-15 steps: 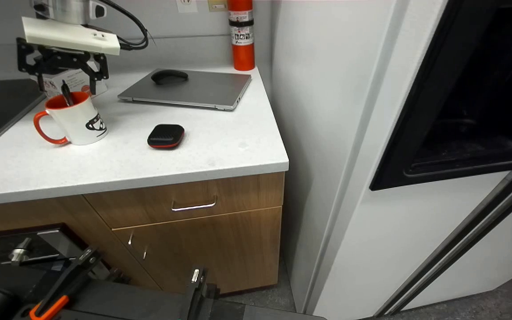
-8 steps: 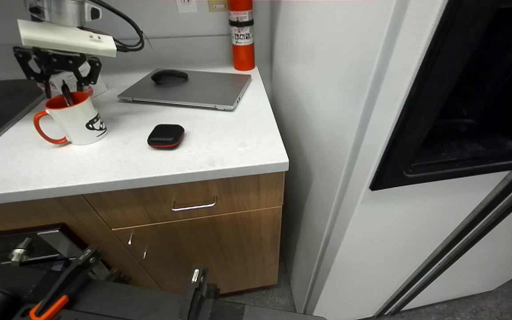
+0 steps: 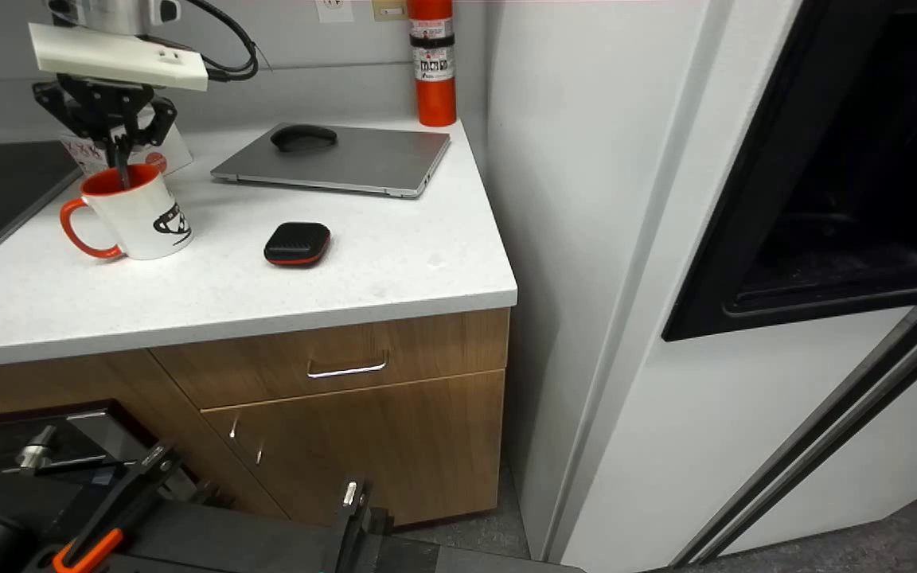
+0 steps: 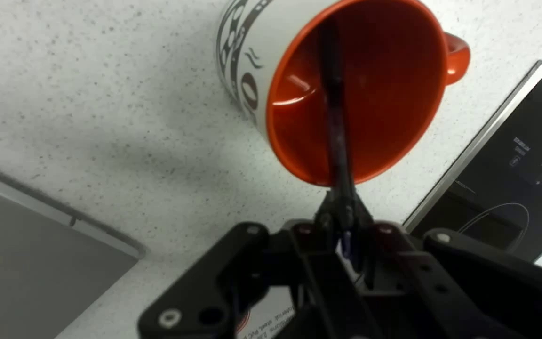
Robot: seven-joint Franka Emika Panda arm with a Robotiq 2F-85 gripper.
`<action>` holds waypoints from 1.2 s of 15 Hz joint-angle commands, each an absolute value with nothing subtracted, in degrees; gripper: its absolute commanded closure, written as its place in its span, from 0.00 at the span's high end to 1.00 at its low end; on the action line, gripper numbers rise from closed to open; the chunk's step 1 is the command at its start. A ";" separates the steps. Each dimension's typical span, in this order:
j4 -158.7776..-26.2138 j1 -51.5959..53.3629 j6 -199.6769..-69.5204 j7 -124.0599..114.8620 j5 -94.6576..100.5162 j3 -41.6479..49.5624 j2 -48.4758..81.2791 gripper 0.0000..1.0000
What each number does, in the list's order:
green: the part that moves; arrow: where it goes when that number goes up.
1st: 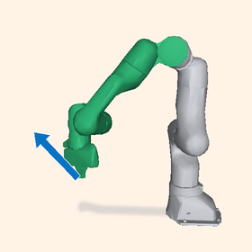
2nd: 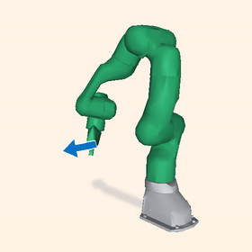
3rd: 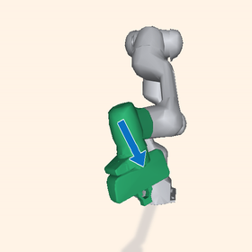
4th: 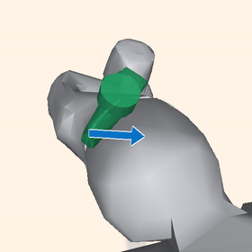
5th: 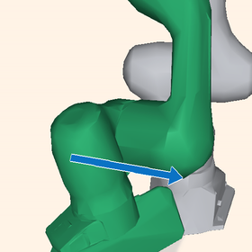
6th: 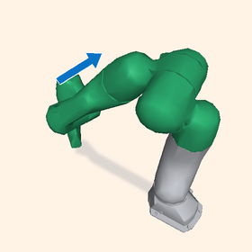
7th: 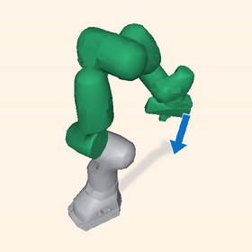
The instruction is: Remove the black pen from the mug
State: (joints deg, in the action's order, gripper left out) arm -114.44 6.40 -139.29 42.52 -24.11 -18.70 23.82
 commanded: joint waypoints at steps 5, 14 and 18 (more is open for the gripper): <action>-116.64 6.83 -141.20 40.52 -22.18 -18.92 17.47 0.02; -125.73 7.14 -150.07 36.52 -23.25 -17.40 3.32 0.02; -130.79 7.37 -149.21 28.19 -19.04 -14.41 -1.78 0.02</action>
State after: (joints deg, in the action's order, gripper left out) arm -125.63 6.59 -149.04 34.46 -22.15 -16.81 3.47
